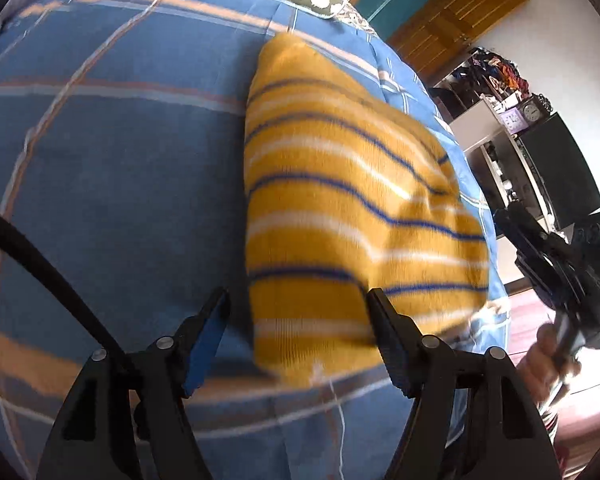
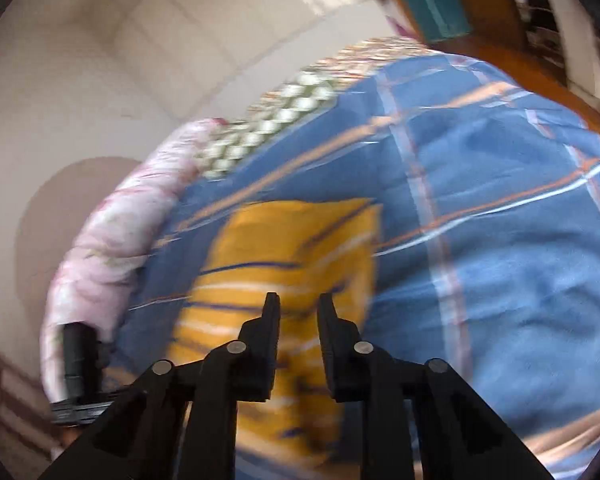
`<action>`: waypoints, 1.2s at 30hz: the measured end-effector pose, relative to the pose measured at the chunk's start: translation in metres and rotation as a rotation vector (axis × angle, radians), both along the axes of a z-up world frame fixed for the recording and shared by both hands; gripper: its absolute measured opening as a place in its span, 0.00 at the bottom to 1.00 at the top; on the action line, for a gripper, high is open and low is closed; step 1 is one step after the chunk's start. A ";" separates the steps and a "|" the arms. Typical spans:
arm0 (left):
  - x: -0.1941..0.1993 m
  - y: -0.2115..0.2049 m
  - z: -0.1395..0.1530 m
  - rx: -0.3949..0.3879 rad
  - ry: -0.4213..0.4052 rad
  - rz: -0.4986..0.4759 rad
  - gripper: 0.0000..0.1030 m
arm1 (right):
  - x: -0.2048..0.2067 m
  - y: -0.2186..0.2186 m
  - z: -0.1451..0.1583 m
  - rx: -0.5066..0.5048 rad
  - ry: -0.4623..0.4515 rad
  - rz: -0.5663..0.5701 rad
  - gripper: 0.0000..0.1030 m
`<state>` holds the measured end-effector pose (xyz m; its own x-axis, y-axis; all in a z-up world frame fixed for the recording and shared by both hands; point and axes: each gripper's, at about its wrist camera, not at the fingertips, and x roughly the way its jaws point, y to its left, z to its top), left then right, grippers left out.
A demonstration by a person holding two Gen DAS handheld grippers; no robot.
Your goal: Fold small clothes
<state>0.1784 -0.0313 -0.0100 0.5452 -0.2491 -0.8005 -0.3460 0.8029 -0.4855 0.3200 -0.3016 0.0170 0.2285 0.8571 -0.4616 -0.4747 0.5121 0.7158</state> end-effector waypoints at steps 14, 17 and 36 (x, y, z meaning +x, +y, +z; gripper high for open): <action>-0.057 -0.025 0.029 0.196 -0.034 0.022 0.67 | -0.046 -0.029 -0.034 -0.195 0.015 -0.150 0.11; -0.091 -0.031 0.051 0.317 -0.080 0.094 0.68 | -0.059 -0.023 -0.005 -0.162 -0.080 -0.144 0.11; -0.216 -0.045 0.129 0.810 -0.371 0.371 1.00 | -0.122 0.097 -0.082 -0.024 0.221 0.344 0.04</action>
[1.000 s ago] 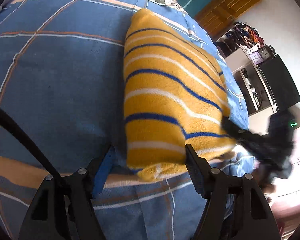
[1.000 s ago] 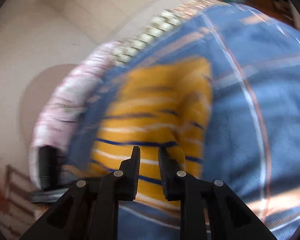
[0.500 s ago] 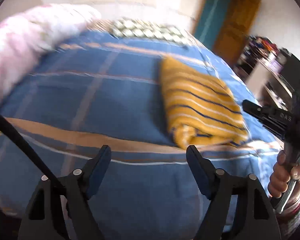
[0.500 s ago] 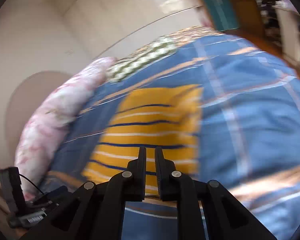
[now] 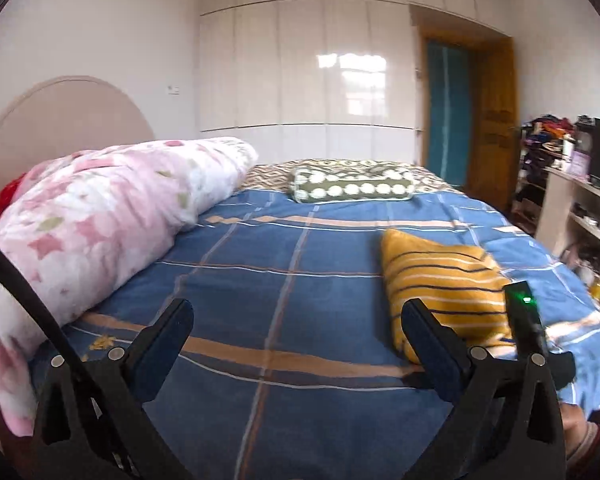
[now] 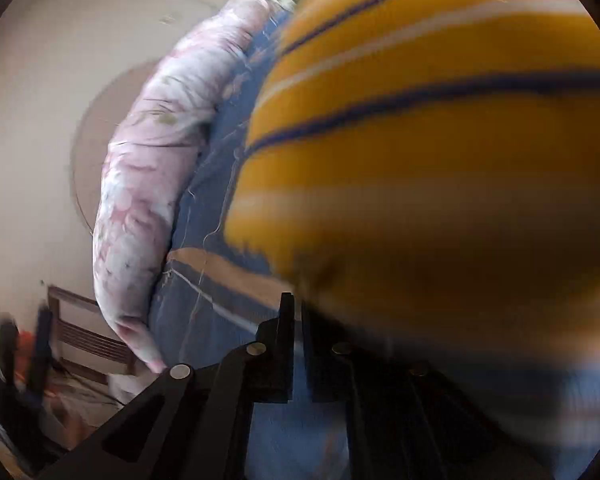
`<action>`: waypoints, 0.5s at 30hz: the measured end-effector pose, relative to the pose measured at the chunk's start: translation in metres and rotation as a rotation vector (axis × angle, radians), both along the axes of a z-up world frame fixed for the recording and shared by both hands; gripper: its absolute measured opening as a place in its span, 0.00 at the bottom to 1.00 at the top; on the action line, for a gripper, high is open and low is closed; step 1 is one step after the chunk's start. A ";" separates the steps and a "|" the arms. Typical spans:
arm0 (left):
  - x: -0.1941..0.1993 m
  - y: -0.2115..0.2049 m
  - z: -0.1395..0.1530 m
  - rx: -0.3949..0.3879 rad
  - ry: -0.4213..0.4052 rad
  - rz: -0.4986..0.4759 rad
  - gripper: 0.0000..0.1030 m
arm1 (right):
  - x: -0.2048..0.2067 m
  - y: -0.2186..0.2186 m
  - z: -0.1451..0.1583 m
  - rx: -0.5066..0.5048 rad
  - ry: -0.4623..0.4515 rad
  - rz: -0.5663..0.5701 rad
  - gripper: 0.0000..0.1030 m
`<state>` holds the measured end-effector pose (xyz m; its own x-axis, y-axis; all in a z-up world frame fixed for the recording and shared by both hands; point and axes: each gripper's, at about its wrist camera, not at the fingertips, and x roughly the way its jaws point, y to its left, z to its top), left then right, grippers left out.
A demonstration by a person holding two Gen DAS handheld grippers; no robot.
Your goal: Fold small clothes
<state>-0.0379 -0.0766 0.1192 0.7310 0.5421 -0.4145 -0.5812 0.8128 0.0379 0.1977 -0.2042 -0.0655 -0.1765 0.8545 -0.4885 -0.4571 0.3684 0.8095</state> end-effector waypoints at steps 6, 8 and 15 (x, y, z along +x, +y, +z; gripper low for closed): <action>0.017 -0.018 -0.019 -0.075 0.064 -0.018 1.00 | -0.013 -0.075 0.035 -0.037 -0.179 -0.155 0.28; 0.022 -0.026 -0.026 -0.078 0.104 -0.035 1.00 | -0.013 -0.101 0.042 -0.050 -0.209 -0.236 0.30; 0.043 -0.043 -0.042 -0.065 0.227 -0.070 1.00 | -0.009 -0.147 0.048 -0.137 -0.298 -0.384 0.36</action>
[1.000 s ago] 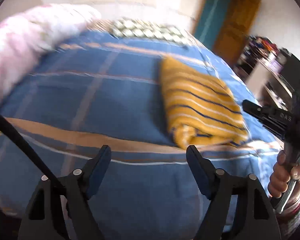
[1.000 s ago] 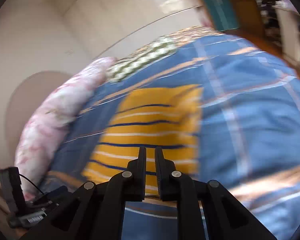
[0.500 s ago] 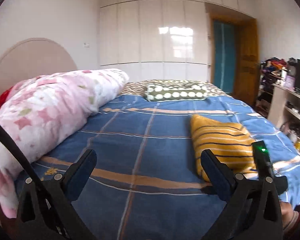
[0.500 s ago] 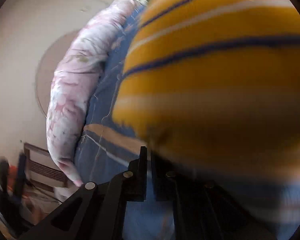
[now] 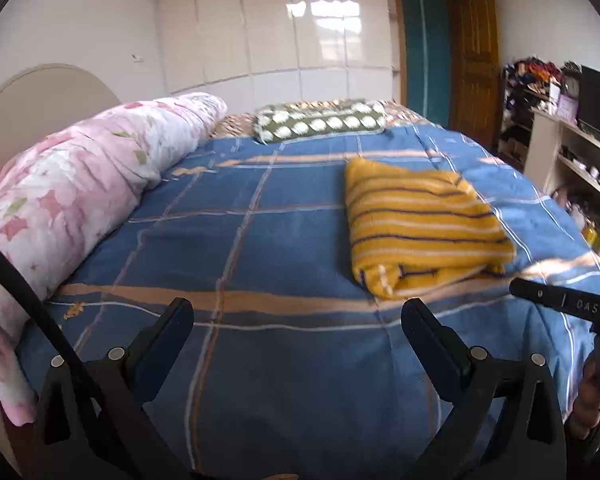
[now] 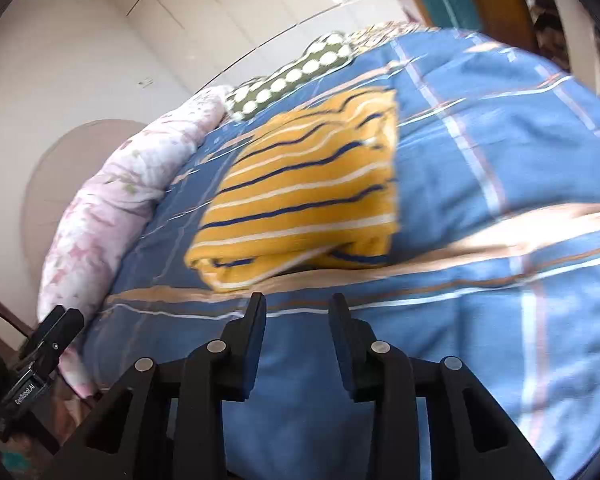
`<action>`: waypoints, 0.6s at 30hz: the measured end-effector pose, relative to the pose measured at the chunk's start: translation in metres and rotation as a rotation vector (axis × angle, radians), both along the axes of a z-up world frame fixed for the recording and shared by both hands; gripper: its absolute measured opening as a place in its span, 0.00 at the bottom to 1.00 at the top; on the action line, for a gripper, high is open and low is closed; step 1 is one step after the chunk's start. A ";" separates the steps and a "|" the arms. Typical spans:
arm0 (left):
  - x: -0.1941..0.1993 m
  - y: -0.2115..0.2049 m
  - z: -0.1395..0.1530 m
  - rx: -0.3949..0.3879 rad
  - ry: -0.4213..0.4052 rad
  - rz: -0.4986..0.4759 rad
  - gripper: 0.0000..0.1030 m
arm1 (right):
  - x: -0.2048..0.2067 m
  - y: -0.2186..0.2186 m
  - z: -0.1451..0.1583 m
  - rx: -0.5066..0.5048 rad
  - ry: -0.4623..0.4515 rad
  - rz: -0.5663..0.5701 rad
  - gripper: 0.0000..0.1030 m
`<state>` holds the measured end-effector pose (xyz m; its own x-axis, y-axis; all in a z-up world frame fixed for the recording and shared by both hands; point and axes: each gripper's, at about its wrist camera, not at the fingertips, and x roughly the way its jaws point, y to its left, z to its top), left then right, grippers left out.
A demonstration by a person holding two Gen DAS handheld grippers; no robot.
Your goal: Fold small clothes
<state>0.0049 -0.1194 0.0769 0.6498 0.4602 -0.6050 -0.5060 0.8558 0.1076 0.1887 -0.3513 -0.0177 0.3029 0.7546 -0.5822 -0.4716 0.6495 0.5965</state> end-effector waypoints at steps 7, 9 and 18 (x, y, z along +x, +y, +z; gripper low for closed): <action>0.009 -0.006 -0.013 -0.022 0.082 -0.014 1.00 | 0.000 -0.002 -0.004 -0.077 -0.043 -0.055 0.40; 0.010 -0.005 -0.016 -0.034 0.100 -0.012 1.00 | 0.000 -0.001 -0.005 -0.087 -0.046 -0.057 0.40; 0.010 0.007 -0.027 -0.092 0.136 0.007 1.00 | -0.004 0.010 -0.004 -0.168 -0.097 -0.059 0.47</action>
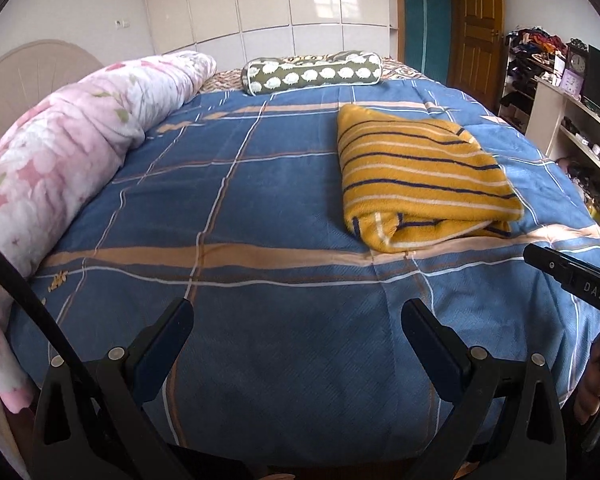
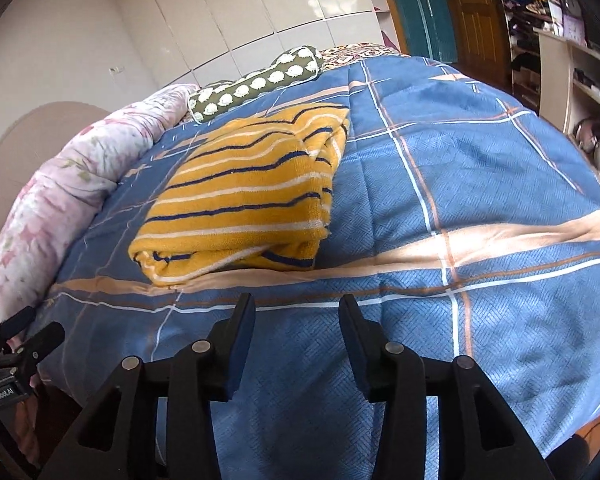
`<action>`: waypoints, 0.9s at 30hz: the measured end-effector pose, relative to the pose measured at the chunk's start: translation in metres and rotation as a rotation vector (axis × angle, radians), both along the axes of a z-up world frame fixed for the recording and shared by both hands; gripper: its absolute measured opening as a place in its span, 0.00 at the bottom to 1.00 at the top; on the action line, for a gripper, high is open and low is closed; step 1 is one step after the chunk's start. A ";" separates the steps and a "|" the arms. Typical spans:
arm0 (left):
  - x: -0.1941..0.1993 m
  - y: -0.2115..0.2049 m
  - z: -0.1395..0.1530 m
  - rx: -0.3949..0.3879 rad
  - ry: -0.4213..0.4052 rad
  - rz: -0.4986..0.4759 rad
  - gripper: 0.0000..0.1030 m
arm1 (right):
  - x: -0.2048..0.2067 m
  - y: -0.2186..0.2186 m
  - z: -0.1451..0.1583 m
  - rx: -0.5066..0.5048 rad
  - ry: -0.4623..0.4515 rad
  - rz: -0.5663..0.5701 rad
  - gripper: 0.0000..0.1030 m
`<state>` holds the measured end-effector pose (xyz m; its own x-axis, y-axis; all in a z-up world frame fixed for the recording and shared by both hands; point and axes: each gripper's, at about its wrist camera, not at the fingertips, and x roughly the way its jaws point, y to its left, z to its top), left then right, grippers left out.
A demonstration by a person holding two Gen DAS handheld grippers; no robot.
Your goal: Fold small clothes
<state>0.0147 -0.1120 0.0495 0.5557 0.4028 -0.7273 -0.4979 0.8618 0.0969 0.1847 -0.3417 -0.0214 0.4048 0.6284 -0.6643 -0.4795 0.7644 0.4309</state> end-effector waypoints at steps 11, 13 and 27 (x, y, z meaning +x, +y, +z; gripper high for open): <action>0.006 0.019 -0.032 -0.090 0.106 0.045 1.00 | 0.000 0.006 -0.006 -0.033 0.005 -0.001 0.51; 0.007 0.021 -0.039 -0.100 0.126 0.051 1.00 | 0.000 0.006 -0.007 -0.035 0.011 -0.001 0.51; 0.012 0.026 -0.072 -0.157 0.210 0.060 1.00 | 0.000 0.010 -0.011 -0.044 0.020 0.005 0.53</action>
